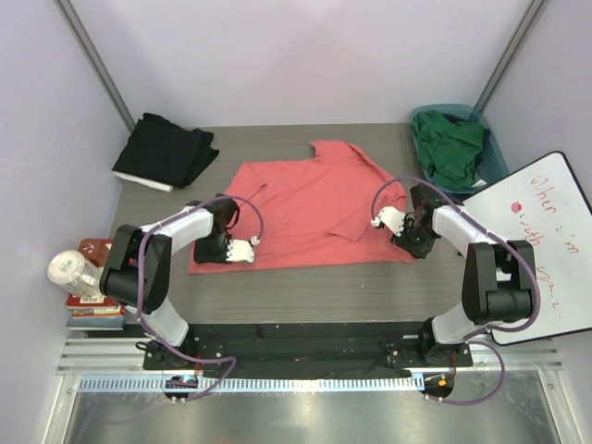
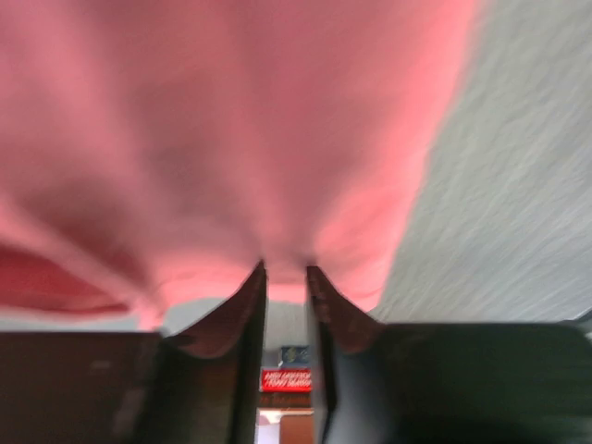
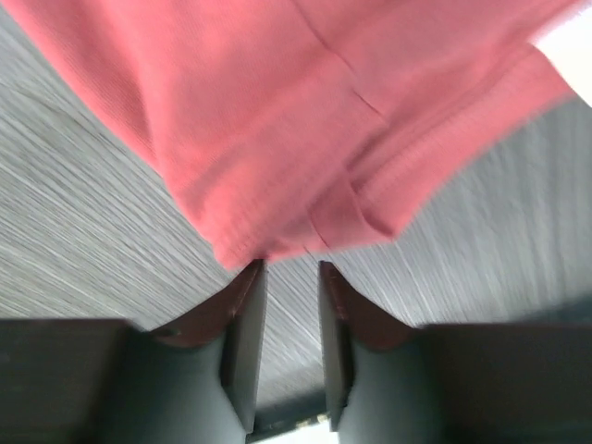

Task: Fold and stack the t-shirts
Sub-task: Fold the flattened tshirt in 1/3 of the way

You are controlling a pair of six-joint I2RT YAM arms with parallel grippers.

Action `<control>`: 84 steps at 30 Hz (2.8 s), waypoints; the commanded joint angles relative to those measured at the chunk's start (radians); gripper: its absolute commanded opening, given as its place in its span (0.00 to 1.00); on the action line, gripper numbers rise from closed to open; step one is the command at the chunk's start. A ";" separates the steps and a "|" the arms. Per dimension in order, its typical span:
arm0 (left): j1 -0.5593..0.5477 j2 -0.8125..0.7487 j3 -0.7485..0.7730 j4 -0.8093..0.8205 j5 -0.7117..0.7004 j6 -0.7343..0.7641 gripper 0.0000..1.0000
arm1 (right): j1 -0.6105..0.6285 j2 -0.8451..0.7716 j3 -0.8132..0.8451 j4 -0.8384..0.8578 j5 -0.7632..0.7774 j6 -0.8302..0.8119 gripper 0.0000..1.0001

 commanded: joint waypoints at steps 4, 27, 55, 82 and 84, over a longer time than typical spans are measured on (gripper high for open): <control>0.100 -0.051 0.191 0.089 -0.056 -0.043 0.31 | -0.009 -0.093 0.132 0.167 0.152 0.016 0.43; 0.097 0.117 0.407 0.186 0.063 -0.049 0.00 | 0.248 0.249 0.472 -0.031 -0.118 -0.086 0.39; -0.047 0.519 0.814 0.367 0.131 -0.130 0.41 | 0.279 0.329 0.426 0.095 -0.071 0.042 0.37; -0.074 0.546 0.771 0.362 0.121 -0.138 0.00 | 0.279 0.364 0.469 0.110 -0.065 0.037 0.30; -0.074 0.544 0.769 0.394 0.096 -0.149 0.00 | 0.279 0.362 0.469 0.110 -0.065 0.039 0.30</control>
